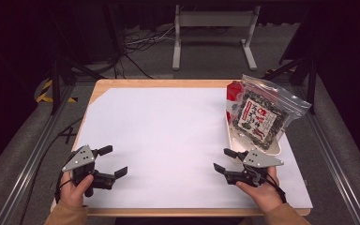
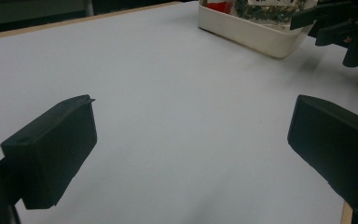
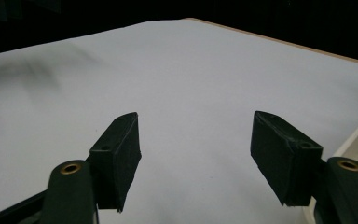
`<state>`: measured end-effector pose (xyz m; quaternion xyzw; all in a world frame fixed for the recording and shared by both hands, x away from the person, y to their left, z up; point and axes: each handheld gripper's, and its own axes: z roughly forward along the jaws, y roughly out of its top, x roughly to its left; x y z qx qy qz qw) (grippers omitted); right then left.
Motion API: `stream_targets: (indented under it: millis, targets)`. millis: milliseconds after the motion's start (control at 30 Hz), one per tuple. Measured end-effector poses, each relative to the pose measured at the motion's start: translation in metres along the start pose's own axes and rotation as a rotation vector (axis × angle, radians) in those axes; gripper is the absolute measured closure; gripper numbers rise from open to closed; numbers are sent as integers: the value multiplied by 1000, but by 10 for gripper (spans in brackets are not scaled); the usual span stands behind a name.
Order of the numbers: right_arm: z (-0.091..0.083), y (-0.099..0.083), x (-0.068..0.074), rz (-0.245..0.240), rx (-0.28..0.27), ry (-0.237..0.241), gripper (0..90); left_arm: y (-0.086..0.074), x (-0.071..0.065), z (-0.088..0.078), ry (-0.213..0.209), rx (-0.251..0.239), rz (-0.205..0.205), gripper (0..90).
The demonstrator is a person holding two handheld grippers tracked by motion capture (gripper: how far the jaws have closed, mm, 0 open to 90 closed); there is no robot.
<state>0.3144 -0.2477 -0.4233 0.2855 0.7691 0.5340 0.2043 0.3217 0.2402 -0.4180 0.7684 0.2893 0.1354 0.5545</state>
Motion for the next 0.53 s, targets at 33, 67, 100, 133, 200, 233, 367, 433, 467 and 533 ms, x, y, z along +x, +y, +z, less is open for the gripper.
stream_targets:
  millis: [33,67,100,133,200,233,367,433,467,533]
  targets:
    - [1,-2,0,-1,2,0,342,0,0,0,-4,1,5,20]
    - [2,-3,1,-8,2,-3,341,-1,0,1,-6,-3,6,17]
    - [3,-4,2,-10,3,-4,341,-1,0,1,-6,-7,2,17]
    - [4,-4,2,-14,4,-5,341,-2,0,1,-6,-3,10,17]
    - [5,-6,4,-17,8,-6,339,-3,0,2,-6,1,10,17]
    - [6,-7,4,-15,9,-4,338,-3,0,2,-8,3,8,17]
    - [9,-8,5,-27,14,-3,334,-3,1,2,-7,3,17,17]
    - [9,-8,5,-26,12,-2,334,-3,1,2,-7,4,20,17]
    - [8,-8,5,-25,8,0,334,-4,1,2,-4,6,20,17]
    - [8,-8,5,-22,6,0,334,-4,1,2,0,9,19,17]
